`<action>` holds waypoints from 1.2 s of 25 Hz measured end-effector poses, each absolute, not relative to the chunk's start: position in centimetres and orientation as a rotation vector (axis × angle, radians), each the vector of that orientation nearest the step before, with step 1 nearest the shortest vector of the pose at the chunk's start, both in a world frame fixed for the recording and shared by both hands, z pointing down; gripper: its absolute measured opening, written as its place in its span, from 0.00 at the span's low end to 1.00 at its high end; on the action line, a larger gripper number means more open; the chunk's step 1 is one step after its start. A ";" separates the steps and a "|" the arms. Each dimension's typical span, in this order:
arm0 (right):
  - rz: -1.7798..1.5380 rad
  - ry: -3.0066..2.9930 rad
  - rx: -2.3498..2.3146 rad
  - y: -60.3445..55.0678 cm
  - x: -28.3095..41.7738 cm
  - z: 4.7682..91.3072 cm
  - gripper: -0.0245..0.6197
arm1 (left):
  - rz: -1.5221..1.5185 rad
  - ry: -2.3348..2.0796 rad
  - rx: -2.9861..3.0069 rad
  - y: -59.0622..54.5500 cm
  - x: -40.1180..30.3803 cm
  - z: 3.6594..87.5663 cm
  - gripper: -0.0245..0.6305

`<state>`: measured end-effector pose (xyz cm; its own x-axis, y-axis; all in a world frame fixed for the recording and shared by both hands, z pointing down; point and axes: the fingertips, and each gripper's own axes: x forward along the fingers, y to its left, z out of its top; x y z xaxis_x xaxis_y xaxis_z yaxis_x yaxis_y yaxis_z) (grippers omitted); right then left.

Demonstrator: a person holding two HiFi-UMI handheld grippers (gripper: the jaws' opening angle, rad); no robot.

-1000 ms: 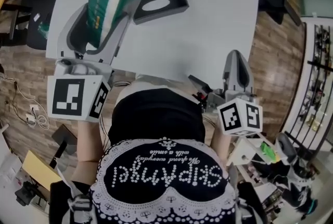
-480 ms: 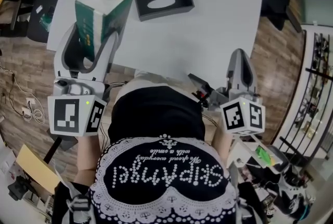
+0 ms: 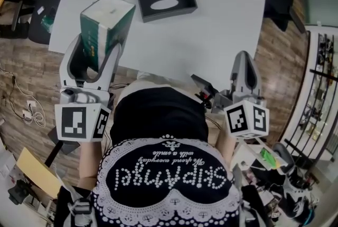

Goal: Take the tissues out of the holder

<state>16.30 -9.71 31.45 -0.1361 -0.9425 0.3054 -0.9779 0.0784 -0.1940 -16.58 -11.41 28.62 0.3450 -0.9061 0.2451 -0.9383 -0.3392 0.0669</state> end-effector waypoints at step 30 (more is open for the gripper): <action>0.542 -2.218 2.026 -9.3 16.7 31.2 0.09 | 0.233 -1.601 2.422 -10.9 -14.7 29.1 0.55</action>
